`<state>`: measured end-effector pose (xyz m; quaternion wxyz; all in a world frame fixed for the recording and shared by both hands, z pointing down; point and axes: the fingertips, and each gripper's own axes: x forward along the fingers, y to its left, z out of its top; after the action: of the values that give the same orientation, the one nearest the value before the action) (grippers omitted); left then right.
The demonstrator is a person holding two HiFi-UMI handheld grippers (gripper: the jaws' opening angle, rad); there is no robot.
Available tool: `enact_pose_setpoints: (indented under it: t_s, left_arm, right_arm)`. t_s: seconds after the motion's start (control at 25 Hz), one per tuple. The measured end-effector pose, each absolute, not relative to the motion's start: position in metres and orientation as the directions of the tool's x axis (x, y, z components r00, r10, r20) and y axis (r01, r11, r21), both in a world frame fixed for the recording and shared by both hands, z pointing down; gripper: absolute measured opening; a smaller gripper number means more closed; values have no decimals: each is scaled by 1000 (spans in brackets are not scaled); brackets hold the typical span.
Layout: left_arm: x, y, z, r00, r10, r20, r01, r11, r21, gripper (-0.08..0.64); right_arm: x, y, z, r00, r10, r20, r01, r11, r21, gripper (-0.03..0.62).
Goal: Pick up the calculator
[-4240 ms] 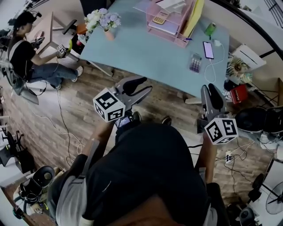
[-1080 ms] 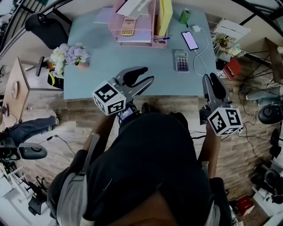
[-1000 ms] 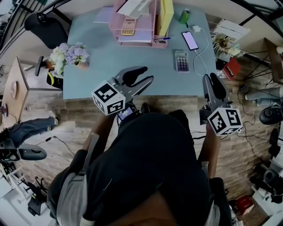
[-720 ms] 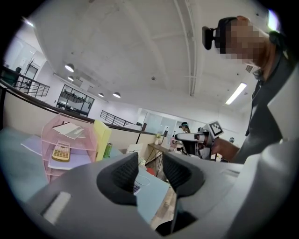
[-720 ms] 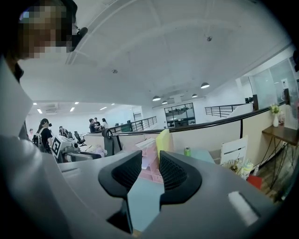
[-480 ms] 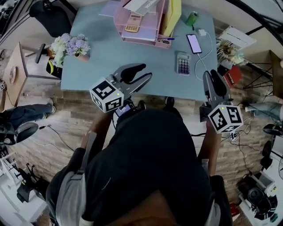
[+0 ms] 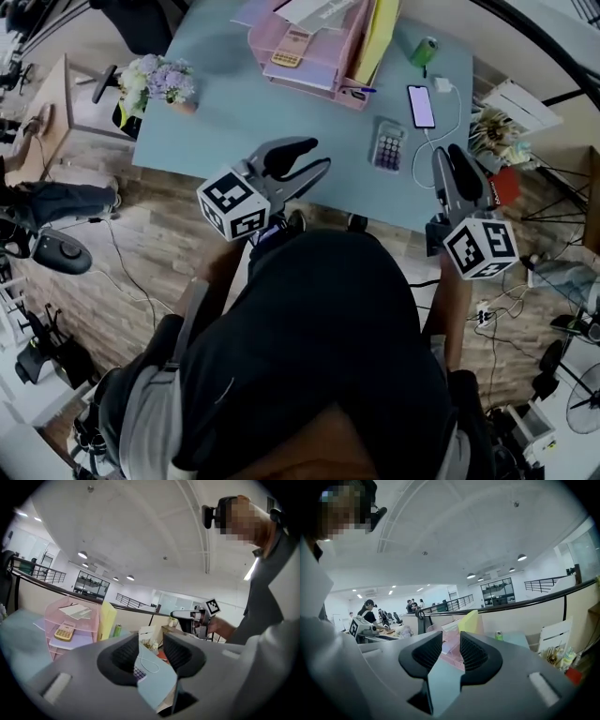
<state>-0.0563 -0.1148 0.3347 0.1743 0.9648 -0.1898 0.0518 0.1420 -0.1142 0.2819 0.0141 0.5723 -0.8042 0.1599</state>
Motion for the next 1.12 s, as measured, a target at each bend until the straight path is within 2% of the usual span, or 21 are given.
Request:
enact_pose_setpoints:
  t_s: [0.76, 1.12]
  left_arm:
    - [-24, -112, 349, 790, -575, 212, -612, -727, 311, 179]
    - [-15, -113, 365, 744, -614, 263, -668, -678, 307, 179]
  right_arm:
    - [169, -169, 306, -580, -787, 210, -807, 520, -279, 98]
    - [173, -183, 324, -639, -734, 230, -763, 569, -306, 98]
